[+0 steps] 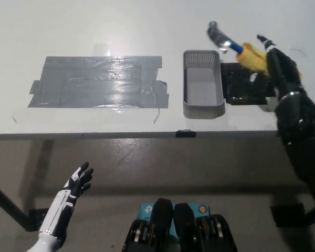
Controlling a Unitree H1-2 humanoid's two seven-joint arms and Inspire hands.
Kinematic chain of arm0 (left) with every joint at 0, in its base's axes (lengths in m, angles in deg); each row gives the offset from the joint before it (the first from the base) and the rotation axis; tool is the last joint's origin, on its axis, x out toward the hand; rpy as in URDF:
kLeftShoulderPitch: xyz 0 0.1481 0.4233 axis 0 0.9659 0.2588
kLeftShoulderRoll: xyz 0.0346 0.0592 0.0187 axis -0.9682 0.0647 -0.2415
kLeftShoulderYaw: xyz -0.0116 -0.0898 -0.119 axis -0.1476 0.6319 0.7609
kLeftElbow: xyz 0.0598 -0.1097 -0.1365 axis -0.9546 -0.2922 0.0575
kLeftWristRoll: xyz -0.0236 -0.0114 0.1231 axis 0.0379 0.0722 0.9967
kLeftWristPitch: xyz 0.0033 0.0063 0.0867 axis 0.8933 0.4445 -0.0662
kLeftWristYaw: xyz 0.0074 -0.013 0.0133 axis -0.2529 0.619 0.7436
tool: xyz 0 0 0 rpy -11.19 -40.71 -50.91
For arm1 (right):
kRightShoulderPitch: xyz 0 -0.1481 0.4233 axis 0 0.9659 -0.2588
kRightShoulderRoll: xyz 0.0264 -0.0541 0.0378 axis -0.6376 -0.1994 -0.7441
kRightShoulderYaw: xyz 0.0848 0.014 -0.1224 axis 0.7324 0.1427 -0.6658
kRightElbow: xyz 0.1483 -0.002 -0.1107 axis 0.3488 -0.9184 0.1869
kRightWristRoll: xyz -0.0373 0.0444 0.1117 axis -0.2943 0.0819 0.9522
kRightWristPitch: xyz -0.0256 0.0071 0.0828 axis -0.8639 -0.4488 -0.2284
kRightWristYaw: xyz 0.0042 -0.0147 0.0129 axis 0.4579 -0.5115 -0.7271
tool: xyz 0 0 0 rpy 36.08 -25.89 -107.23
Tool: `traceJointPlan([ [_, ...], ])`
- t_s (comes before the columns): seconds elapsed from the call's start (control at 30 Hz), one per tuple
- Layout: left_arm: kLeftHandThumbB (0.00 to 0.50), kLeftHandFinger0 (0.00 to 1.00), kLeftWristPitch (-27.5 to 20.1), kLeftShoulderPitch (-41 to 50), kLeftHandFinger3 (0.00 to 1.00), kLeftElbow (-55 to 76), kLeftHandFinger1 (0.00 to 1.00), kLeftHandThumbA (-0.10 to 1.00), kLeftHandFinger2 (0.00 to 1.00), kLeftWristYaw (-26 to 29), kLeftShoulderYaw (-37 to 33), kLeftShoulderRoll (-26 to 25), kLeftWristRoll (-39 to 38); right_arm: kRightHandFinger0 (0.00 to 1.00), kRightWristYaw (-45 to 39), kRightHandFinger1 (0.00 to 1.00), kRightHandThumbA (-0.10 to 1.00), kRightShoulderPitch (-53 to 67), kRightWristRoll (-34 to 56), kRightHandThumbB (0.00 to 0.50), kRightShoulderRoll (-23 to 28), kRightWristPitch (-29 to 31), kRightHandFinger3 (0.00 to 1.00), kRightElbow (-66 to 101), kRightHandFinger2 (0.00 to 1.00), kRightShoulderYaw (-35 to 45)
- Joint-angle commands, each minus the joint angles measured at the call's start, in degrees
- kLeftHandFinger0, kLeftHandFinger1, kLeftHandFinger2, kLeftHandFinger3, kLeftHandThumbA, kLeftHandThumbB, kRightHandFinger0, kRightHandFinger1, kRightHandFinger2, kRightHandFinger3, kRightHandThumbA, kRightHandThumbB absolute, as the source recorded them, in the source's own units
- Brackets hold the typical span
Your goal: The robot picks the hammer with right hand and hits the black area on the desk and places it back.
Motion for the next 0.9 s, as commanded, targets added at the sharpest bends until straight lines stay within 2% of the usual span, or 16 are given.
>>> traceJointPlan([
  [0.0, 0.019, 1.0, -2.1, -1.86, 1.0, 1.6, 1.0, 1.0, 1.0, -0.84, 0.78, -1.27, -0.51, 0.01, -31.42, 0.53, -0.1, -18.02, 21.43, 0.121, 10.72, -13.45, 0.93, 6.84, 0.84, 7.09],
  [0.1, 0.023, 1.0, -1.82, -1.96, 1.0, 1.68, 1.0, 1.0, 1.0, -0.71, 0.84, -1.47, -0.12, 0.0, -34.67, 0.53, -0.1, -17.82, 19.48, 0.138, 13.25, -13.09, 0.9, 6.42, 0.83, 4.91],
  [0.13, 0.016, 1.0, -1.75, -1.93, 1.0, 1.7, 1.0, 1.0, 1.0, -0.69, 0.88, -1.53, -0.07, 0.0, -35.36, 0.54, -0.1, -17.85, 17.96, 0.14, 14.32, -12.05, 0.91, 5.98, 0.84, 3.66],
  [0.23, 0.028, 1.0, -1.45, -1.93, 1.0, 1.57, 1.0, 1.0, 1.0, -0.67, 0.99, -1.74, 0.04, 0.01, -37.74, 0.54, -0.1, -17.83, 17.5, 0.138, 16.44, -13.82, 0.94, 7.41, 0.86, 2.71],
  [0.27, 0.031, 1.0, -2.23, -1.95, 1.0, 1.26, 1.0, 1.0, 1.0, -0.65, 0.92, -1.89, 0.35, 0.0, -38.92, 0.44, -0.1, -18.16, 17.01, 0.121, 17.31, -13.99, 0.89, 7.37, 0.74, 2.08],
  [0.3, 0.032, 1.0, -2.49, -1.95, 1.0, 1.15, 1.0, 1.0, 1.0, -0.68, 0.89, -1.96, 0.42, 0.02, -39.93, 0.51, -0.1, -18.33, 17.9, 0.128, 17.96, -14.37, 0.98, 7.13, 0.84, 2.55],
  [0.33, 0.038, 1.0, -2.4, -1.96, 1.0, 1.11, 1.0, 1.0, 1.0, -0.75, 0.9, -1.96, 0.28, 0.03, -40.64, 0.52, -0.1, -18.62, 17.05, 0.137, 18.89, -14.25, 0.98, 7.26, 0.85, 1.86],
  [0.37, 0.043, 1.0, -2.4, -2.02, 1.0, 1.06, 1.0, 1.0, 1.0, -0.72, 0.92, -1.92, 0.23, 0.02, -41.26, 0.49, -0.1, -18.6, 17.2, 0.146, 19.35, -15.7, 0.95, 8.56, 0.84, 1.84],
  [0.4, 0.039, 1.0, -2.44, -2.08, 1.0, 1.02, 1.0, 1.0, 1.0, -0.78, 0.89, -1.96, 0.21, 0.0, -42.87, 0.47, -0.1, -18.92, 16.6, 0.133, 20.45, -16.16, 0.91, 9.34, 0.83, 0.86],
  [0.43, 0.036, 1.0, -2.4, -2.11, 1.0, 0.98, 1.0, 1.0, 1.0, -0.76, 0.86, -2.0, 0.33, 0.0, -43.92, 0.45, -0.1, -19.28, 16.35, 0.127, 20.89, -16.49, 0.91, 9.23, 0.83, 0.41],
  [0.47, 0.03, 1.0, -2.5, -2.13, 1.0, 0.93, 1.0, 1.0, 1.0, -0.74, 0.86, -2.04, 0.41, 0.0, -44.95, 0.44, -0.1, -19.57, 15.99, 0.132, 21.35, -16.49, 0.94, 9.13, 0.84, -0.15],
  [0.53, 0.023, 1.0, -3.06, -2.16, 1.0, 0.71, 1.0, 1.0, 1.0, -0.81, 0.87, -2.07, 0.26, 0.0, -46.99, 0.43, -0.1, -20.18, 14.59, 0.151, 22.41, -14.8, 0.93, 8.63, 0.82, -1.86],
  [0.6, 0.054, 1.0, -1.99, -2.16, 1.0, 1.04, 1.0, 1.0, 1.0, -0.71, 0.97, -2.01, 0.2, 0.0, -48.45, 0.44, -0.1, -20.36, 13.69, 0.162, 23.15, -15.62, 0.91, 9.86, 0.81, -3.1],
  [0.67, 0.061, 1.0, -1.73, -2.14, 1.0, 1.16, 1.0, 1.0, 1.0, -0.47, 0.89, -1.96, 0.71, 0.0, -49.89, 0.43, -0.1, -20.62, 13.59, 0.161, 23.74, -14.8, 0.85, 10.09, 0.78, -3.98],
  [0.73, 0.055, 1.0, -2.07, -2.19, 1.0, 1.12, 1.0, 1.0, 1.0, -0.52, 0.84, -1.97, 0.66, 0.02, -50.87, 0.47, -0.1, -20.95, 11.84, 0.158, 24.43, -13.74, 0.91, 11.24, 0.81, -5.83],
  [0.87, 0.071, 1.0, -1.23, -2.29, 1.0, 1.47, 1.0, 1.0, 1.0, -0.61, 0.96, -1.94, 0.34, 0.0, -51.94, 0.44, -0.1, -22.03, 10.37, 0.144, 24.74, -13.09, 0.9, 11.68, 0.8, -7.85],
])
